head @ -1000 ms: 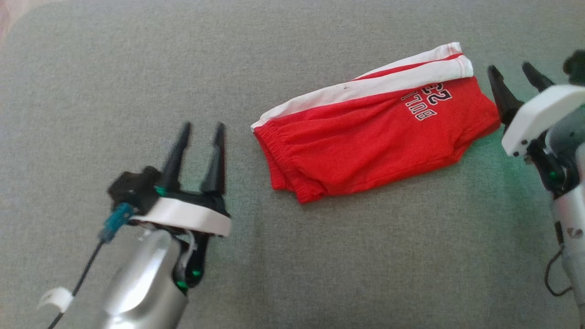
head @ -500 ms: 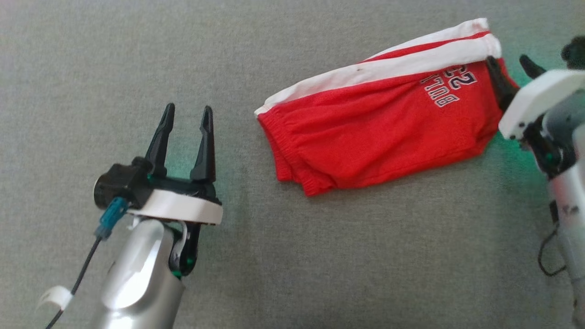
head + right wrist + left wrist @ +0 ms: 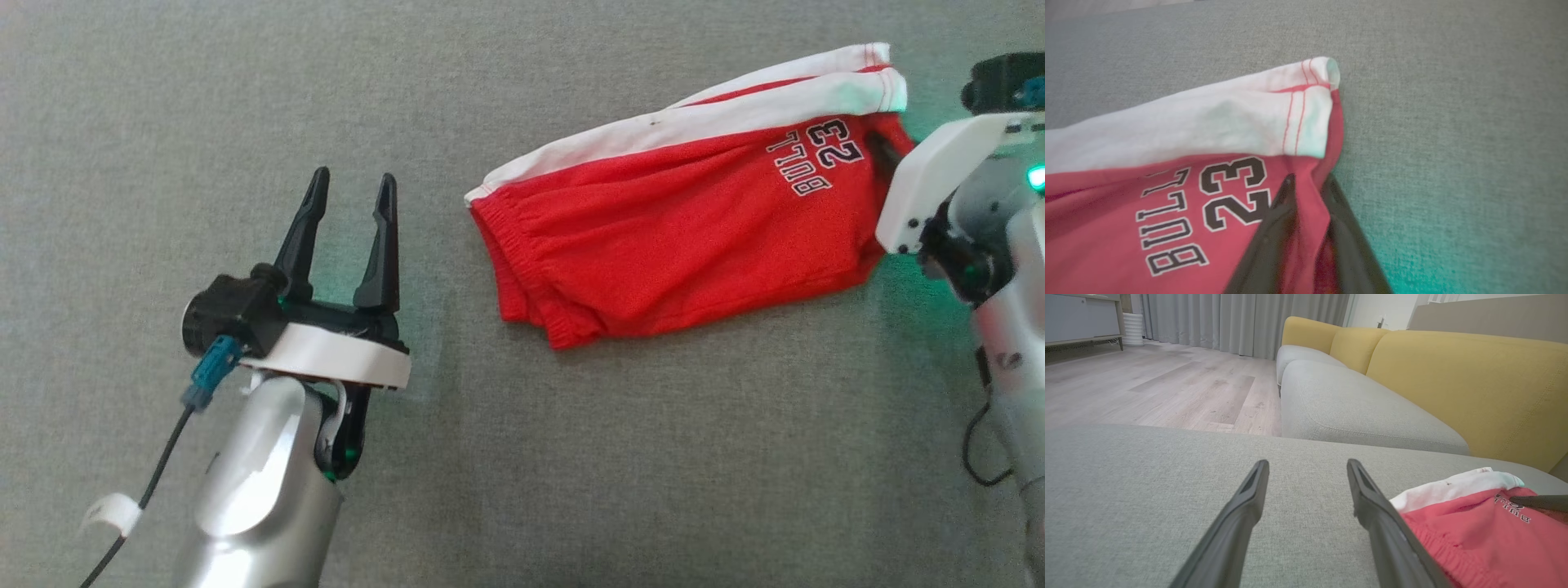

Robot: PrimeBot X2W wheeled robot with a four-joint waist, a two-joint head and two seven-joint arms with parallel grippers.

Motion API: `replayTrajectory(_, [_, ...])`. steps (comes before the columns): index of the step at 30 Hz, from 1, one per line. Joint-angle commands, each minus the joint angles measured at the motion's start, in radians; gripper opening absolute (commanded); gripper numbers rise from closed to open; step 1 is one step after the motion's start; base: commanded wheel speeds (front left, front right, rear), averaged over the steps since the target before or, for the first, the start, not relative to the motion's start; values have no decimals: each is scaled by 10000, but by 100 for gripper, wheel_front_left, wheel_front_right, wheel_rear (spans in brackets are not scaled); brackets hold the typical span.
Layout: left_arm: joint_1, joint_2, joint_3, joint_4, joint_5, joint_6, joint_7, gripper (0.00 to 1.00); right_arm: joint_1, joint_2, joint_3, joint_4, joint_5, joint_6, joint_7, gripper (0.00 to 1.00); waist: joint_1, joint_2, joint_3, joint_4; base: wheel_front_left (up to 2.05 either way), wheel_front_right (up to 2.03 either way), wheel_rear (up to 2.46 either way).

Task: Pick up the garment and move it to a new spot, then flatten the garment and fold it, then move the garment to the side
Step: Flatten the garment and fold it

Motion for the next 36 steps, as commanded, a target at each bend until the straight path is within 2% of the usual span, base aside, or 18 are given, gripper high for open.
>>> replayTrajectory(1, [-28,143,390,-191,108,-47,-95,100,576,119,268,72,-28,-9,69,0,-1,0,-135,-121,0,0,0])
replayTrajectory(6, [208,157,472,-17,141,-100,-95,100,686,110,-121,-118,-188,-9,-673,0,-1,0,-581,-406,0,0,0])
replayTrajectory(11, [687,314,647,14,148,-125,-95,100,1217,22,-841,-679,-915,-9,-1070,0,-1,0,-1239,-783,0,0,0])
replayTrajectory(15, [1014,408,613,24,137,-141,-95,100,1787,-393,-1570,-1700,-2027,-9,-1075,0,-1,0,-1632,-907,0,0,0])
replayTrajectory(20, [1111,348,424,81,81,-149,-95,100,2033,-221,-1823,-2566,-2605,-9,-618,0,-1,0,-1809,-755,0,0,0])
replayTrajectory(23, [1153,300,262,133,20,-153,-95,100,2232,248,-1455,-3404,-2651,-9,40,0,-1,0,-1908,-596,0,0,0])
replayTrajectory(28, [1140,297,119,159,-63,-157,-95,100,2379,1082,121,-4656,-2316,-9,1062,0,-1,0,-1945,-419,0,0,0])
replayTrajectory(31, [1077,309,55,164,-88,-158,-95,100,2200,1645,984,-4770,-2119,-9,1339,0,-1,0,-1894,-335,0,0,0])
replayTrajectory(34, [987,286,-35,176,-122,-159,-95,100,1982,1996,1598,-4351,-1997,-9,1406,0,-1,0,-1816,-225,0,0,0])
replayTrajectory(35, [958,274,-65,177,-134,-159,-95,100,1911,2087,1753,-4207,-1922,-9,1327,26,-1,0,-1790,-191,0,0,0])
replayTrajectory(36, [932,261,-90,174,-145,-159,-95,100,1845,2168,1905,-4081,-1814,-9,1213,67,-1,0,-1766,-163,0,0,0])
